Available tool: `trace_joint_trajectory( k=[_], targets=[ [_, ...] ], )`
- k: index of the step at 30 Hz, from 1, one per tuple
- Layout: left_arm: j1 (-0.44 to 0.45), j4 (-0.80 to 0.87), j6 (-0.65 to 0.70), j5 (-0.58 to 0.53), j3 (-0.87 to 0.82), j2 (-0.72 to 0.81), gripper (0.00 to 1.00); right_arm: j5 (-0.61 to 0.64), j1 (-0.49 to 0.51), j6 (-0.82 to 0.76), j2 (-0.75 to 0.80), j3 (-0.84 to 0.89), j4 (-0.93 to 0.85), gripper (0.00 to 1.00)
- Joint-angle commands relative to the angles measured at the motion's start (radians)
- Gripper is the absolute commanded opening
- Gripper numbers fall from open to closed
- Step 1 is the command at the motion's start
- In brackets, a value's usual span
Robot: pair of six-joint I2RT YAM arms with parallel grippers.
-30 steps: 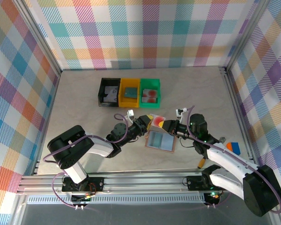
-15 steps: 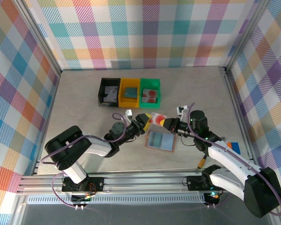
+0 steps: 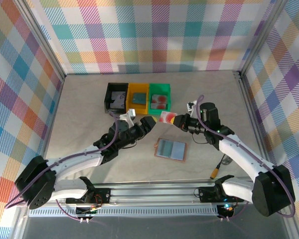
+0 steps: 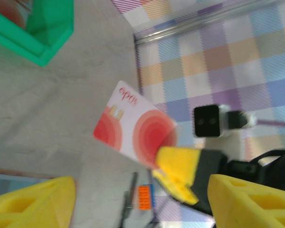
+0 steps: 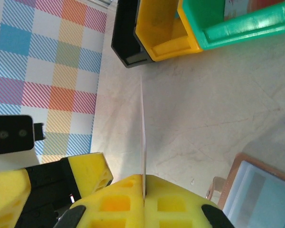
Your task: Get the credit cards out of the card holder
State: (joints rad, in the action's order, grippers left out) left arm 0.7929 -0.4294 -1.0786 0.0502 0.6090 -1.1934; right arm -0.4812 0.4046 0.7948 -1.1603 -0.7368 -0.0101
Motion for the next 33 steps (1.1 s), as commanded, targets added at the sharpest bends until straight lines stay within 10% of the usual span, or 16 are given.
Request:
trace_joint_trajectory(
  k=[1,10,33],
  targets=[
    [-0.014,0.292,0.127,-0.062,0.037,0.066,0.79,0.010,-0.006,-0.085,-0.036,-0.094,-0.096,0.00],
    [-0.024,0.567,0.216,-0.171,0.076,0.172,0.92,0.034,-0.009,-0.157,-0.275,-0.346,-0.289,0.00],
    [-0.025,0.640,0.243,-0.210,0.051,0.244,1.00,0.154,-0.009,-0.304,-0.840,-0.995,-0.599,0.00]
  ],
)
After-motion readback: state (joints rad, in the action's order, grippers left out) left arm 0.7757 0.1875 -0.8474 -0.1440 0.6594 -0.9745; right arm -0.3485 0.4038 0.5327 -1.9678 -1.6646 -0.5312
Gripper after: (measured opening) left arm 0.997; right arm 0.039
